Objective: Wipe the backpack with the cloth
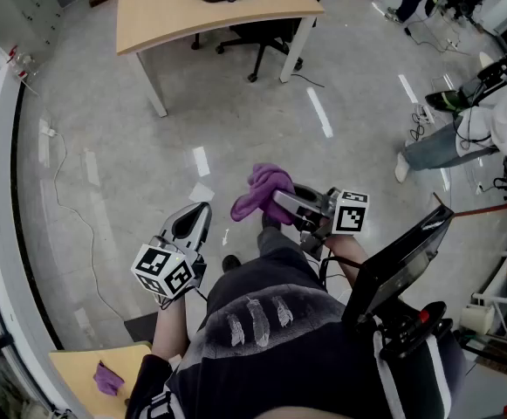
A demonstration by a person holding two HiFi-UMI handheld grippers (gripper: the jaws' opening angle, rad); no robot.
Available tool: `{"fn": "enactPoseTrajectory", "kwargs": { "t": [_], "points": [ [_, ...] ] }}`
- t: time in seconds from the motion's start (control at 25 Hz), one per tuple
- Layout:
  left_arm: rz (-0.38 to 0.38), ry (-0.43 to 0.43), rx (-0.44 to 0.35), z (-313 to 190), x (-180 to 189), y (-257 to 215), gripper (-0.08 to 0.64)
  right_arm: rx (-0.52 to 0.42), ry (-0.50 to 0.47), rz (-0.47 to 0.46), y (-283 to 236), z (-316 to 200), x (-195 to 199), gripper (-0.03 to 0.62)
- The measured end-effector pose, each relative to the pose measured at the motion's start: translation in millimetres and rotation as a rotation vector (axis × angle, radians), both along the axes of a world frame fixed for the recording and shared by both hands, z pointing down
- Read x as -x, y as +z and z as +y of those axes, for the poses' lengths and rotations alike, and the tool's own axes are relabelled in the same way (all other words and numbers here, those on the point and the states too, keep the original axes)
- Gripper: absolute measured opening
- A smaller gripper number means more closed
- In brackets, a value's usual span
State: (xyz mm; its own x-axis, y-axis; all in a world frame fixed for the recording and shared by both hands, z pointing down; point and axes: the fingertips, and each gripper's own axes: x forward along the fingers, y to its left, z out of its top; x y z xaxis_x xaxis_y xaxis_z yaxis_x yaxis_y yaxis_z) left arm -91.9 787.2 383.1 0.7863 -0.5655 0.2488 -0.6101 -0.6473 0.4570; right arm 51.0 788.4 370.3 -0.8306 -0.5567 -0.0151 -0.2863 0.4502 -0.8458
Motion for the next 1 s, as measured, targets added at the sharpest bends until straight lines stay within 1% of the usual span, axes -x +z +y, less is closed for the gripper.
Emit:
{"fn": "enactPoseTrajectory", "kwargs": {
  "t": [0.12, 0.24, 0.32, 0.4, 0.44, 0.52, 0.6, 0.72, 0.8, 0.88, 1.0],
  "points": [
    [-0.015, -0.013, -0.035, -37, -30, -1, 0.008, -0.056, -0.041, -0.011, -3, -50, -20, 0.12],
    [-0.066, -0.02, -0.031, -92, -68, -1, 0.008, -0.063, -0.061, -0.029, 3, -111, -53, 0.12],
    [-0.102, -0.007, -0.031, -129, -94, -6, 0.008, -0.089, -0.087, 0.019, 7, -146, -69, 0.12],
    [-0.13, 0.012, -0.038, -162, -114, -14, 0.008, -0.14, -0.138, 0.091, 6, -177, -74, 0.12],
    [-0.142, 0.013, -0.041, -178, -122, -16, 0.008, -0.157, -0.167, 0.11, 5, -192, -75, 0.12],
    [-0.157, 0.006, -0.043, -208, -136, -18, 0.008, -0.173, -0.202, 0.119, 2, -223, -82, 0.12],
    [-0.159, -0.006, -0.04, -230, -144, -16, 0.008, -0.184, -0.21, 0.124, 0, -250, -90, 0.12],
    [-0.156, -0.026, -0.023, -257, -149, -8, 0.008, -0.169, -0.218, 0.117, 1, -278, -102, 0.12],
    [-0.148, -0.039, -0.016, -278, -144, 1, 0.008, -0.147, -0.215, 0.131, 12, -298, -103, 0.12],
    [-0.129, -0.055, -0.025, -305, -129, 14, 0.008, -0.13, -0.211, 0.16, 30, -322, -95, 0.12],
    [-0.099, -0.078, -0.038, -355, -92, 38, 0.008, -0.1, -0.192, 0.196, 59, -363, -73, 0.12]
  ]
}}
